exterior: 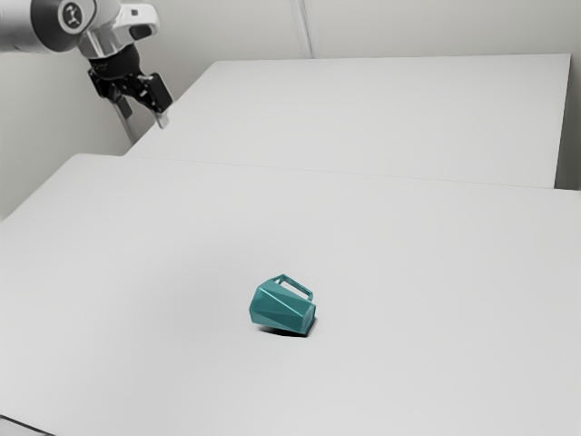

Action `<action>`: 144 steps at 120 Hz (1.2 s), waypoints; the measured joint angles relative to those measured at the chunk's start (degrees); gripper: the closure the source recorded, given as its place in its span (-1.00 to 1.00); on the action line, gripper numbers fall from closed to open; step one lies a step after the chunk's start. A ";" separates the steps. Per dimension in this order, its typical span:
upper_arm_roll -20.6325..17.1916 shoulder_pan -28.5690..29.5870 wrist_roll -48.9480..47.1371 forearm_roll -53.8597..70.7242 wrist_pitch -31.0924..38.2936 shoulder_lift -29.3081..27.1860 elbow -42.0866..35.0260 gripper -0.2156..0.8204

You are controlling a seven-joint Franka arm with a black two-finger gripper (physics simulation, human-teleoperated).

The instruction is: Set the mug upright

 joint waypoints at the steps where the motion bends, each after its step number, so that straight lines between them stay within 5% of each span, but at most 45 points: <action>1: 0.00 0.00 0.00 0.01 -0.01 -0.01 0.03 -0.55; 59: 0.25 0.07 -0.41 -0.33 2.23 -1.60 -4.41 -0.55; 144: 2.49 1.27 -1.16 -13.22 19.10 -10.23 -33.20 -0.54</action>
